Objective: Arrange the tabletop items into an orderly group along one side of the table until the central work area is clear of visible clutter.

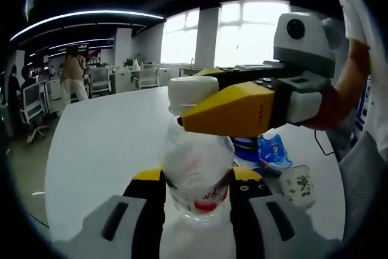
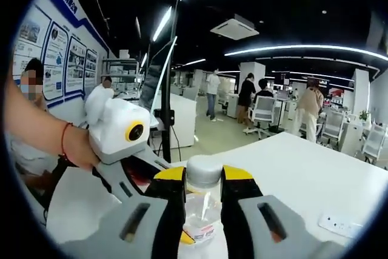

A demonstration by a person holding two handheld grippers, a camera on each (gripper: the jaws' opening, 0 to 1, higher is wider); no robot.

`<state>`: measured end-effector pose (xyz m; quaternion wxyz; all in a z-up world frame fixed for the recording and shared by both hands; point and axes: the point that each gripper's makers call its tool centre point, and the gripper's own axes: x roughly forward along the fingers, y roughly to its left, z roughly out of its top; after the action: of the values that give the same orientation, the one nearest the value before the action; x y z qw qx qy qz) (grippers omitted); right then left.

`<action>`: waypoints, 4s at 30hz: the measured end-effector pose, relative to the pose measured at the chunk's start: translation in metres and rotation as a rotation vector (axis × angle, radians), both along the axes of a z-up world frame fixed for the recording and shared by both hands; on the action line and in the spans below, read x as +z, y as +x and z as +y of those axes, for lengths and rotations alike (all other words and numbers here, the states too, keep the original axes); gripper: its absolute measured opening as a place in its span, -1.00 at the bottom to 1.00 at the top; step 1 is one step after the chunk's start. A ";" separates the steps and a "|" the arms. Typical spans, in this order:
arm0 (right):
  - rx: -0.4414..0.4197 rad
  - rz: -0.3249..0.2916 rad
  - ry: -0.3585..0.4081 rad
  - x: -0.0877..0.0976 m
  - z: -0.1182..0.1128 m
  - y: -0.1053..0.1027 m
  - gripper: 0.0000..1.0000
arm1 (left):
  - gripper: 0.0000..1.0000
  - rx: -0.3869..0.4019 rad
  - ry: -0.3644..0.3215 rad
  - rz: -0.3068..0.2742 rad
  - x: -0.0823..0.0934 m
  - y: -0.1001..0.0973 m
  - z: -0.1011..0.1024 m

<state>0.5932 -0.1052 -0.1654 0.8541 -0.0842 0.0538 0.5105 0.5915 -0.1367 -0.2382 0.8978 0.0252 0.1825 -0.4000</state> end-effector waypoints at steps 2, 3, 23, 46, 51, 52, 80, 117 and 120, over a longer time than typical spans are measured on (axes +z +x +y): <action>0.000 -0.002 -0.001 -0.001 0.001 0.000 -0.62 | -0.19 -0.002 0.002 0.000 -0.001 0.000 0.001; 0.000 -0.005 -0.004 -0.001 0.001 -0.001 -0.62 | -0.19 -0.002 0.003 -0.001 -0.001 0.000 0.001; -0.004 -0.023 -0.034 -0.008 0.000 -0.006 -0.62 | -0.19 -0.027 0.019 -0.002 -0.008 -0.002 0.001; 0.008 -0.027 -0.092 -0.017 -0.002 -0.015 -0.60 | -0.18 -0.029 0.046 0.015 -0.018 -0.005 0.003; 0.010 -0.024 -0.105 -0.018 -0.003 -0.015 -0.59 | -0.18 -0.025 0.047 0.021 -0.019 -0.005 0.003; 0.007 -0.025 -0.108 -0.018 -0.004 -0.014 -0.59 | -0.18 -0.024 0.047 0.021 -0.019 -0.005 0.002; 0.008 0.008 -0.109 -0.018 -0.006 -0.011 -0.55 | -0.05 0.008 0.033 0.029 -0.017 -0.001 0.003; 0.029 0.103 -0.071 -0.015 -0.020 -0.017 0.22 | 0.48 0.105 -0.014 0.064 -0.005 -0.015 0.011; 0.032 0.124 -0.061 -0.013 -0.024 -0.017 0.25 | 0.52 0.115 -0.020 0.073 -0.004 -0.019 0.010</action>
<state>0.5760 -0.1290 -0.1788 0.8378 -0.0792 0.1209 0.5265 0.5723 -0.1269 -0.2424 0.9122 -0.0086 0.2122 -0.3504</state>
